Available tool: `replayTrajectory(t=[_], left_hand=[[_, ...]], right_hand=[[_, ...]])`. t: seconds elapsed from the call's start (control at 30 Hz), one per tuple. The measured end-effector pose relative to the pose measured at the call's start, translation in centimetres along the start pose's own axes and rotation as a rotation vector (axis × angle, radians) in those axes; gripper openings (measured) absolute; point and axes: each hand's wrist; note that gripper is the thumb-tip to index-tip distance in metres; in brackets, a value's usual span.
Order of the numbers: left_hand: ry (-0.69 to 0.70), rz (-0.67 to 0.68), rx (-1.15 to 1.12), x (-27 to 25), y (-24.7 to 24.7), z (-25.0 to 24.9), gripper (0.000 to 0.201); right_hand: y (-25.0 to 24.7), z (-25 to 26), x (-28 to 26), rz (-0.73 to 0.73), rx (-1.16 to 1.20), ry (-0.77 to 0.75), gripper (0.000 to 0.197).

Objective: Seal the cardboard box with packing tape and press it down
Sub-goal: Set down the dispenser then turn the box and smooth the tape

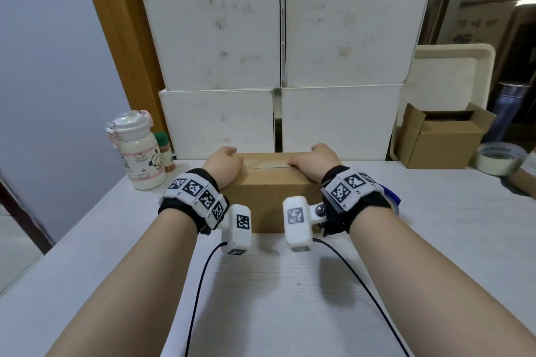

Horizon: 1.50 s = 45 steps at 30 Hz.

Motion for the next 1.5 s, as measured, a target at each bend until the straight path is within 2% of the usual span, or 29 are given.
replayTrajectory(t=[0.1,0.13,0.27,0.33,0.37,0.43,0.47,0.67,0.83,1.0,1.13,1.3,1.4,1.47,1.5], left_hand=[[0.012,-0.029,-0.039,0.1,0.1,0.2,0.043],[0.009,-0.04,-0.056,0.1,0.1,0.2,0.043],[-0.009,-0.06,-0.108,0.0,0.3,0.2,0.043],[-0.023,-0.012,-0.093,0.1,0.4,0.2,0.062],[-0.034,0.011,-0.065,0.1,0.3,0.1,0.073],[-0.053,0.012,-0.018,0.3,0.2,0.0,0.081],[-0.058,0.0,-0.018,0.4,0.2,0.1,0.079],[-0.033,-0.026,-0.097,0.6,0.4,0.4,0.051],[-0.006,-0.037,-0.095,0.5,0.4,0.3,0.042],[-0.011,-0.04,-0.116,0.4,0.3,0.4,0.039],[-0.027,-0.024,-0.157,0.3,0.3,0.6,0.04],[-0.12,-0.041,-0.294,0.2,0.3,1.1,0.056],[-0.181,-0.028,-0.536,0.1,0.5,1.8,0.074],[-0.184,0.044,-0.733,-0.1,0.6,2.3,0.101],[-0.163,0.08,-0.759,-0.3,0.6,2.4,0.109]], right_hand=[[-0.1,-0.3,0.3,-0.001,0.007,-0.012,0.006],[-0.1,-0.4,0.7,-0.003,0.011,-0.01,0.006],[0.0,-0.8,1.6,-0.024,0.017,0.004,0.013],[0.2,-0.7,1.0,-0.01,0.033,0.026,0.013],[0.2,-0.6,0.8,0.01,0.041,0.031,0.027],[0.4,-0.4,0.5,0.016,0.025,0.037,0.073],[0.4,-0.3,0.5,0.021,0.001,0.027,0.079],[0.3,-0.2,0.6,-0.017,-0.039,-0.017,0.048],[0.1,-0.5,0.8,-0.044,-0.003,-0.054,0.042],[-0.1,-1.0,1.3,-0.036,0.077,-0.062,0.047],[-0.1,-1.3,1.5,-0.097,0.086,-0.069,0.043],[-0.1,-1.4,1.5,-0.151,0.056,-0.075,0.045],[-0.2,-1.1,1.0,-0.163,0.081,-0.059,0.039],[-0.3,-0.8,0.6,-0.147,0.127,-0.064,0.056],[-0.5,-0.7,0.5,-0.136,0.13,-0.078,0.068]])
Point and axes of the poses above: each hand's wrist, its own x-axis towards the middle knuckle, its own y-axis out of the palm, z = x × y, and after that the axes turned 11 degrees about x, right-handed
